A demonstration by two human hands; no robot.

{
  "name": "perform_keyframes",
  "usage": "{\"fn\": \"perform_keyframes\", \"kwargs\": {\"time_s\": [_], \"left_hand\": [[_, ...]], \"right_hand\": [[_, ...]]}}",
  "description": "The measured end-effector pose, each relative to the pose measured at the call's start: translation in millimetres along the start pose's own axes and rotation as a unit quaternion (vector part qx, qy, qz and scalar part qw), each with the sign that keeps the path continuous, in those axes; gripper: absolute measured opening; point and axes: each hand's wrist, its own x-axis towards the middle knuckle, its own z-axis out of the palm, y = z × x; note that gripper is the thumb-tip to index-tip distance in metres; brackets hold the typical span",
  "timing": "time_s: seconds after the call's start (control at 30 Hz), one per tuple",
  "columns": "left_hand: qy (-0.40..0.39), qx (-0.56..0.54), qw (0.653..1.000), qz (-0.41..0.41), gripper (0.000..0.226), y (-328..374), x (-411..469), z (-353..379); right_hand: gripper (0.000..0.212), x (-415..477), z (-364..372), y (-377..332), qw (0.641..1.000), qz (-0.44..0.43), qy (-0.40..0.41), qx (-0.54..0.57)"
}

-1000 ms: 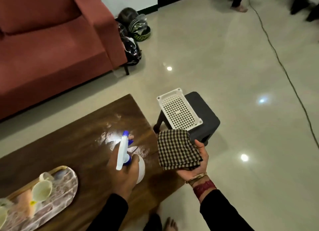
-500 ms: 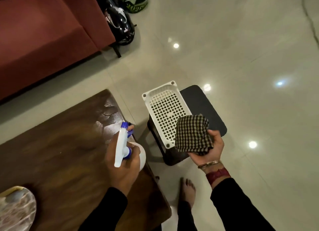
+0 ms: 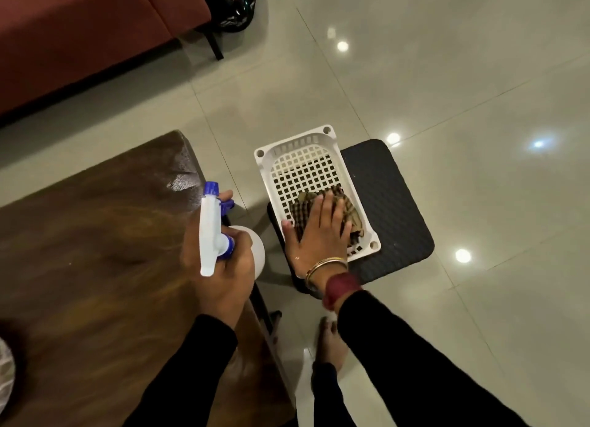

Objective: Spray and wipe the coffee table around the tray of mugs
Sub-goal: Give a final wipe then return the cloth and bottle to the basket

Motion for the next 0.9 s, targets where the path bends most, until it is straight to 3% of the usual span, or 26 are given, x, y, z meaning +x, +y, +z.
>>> {"fn": "perform_keyframes", "kwargs": {"time_s": [0.13,0.23,0.43,0.5,0.63,0.9], "left_hand": [[-0.011,0.023,1.000,-0.009,0.052,-8,5,0],[-0.020,0.007,0.998,0.059,0.052,3,16,13],[-0.071,-0.119,0.988,0.068,0.065,45,61,66],[-0.095,-0.132,0.983,0.086,0.055,51,79,90],[-0.098,-0.096,0.983,0.125,0.043,54,96,132],[-0.082,-0.061,0.988,0.118,0.054,33,81,161]], "right_hand": [[0.094,-2,45,4,0.996,0.019,0.034,-0.079],[0.095,0,48,5,0.995,0.014,0.050,-0.088],[0.092,0,48,8,0.995,0.005,0.061,-0.078],[0.091,-1,48,8,0.994,0.001,0.082,-0.074],[0.091,-2,49,6,0.993,0.006,0.075,-0.091],[0.090,-3,47,10,0.990,-0.013,0.091,-0.104]]}}
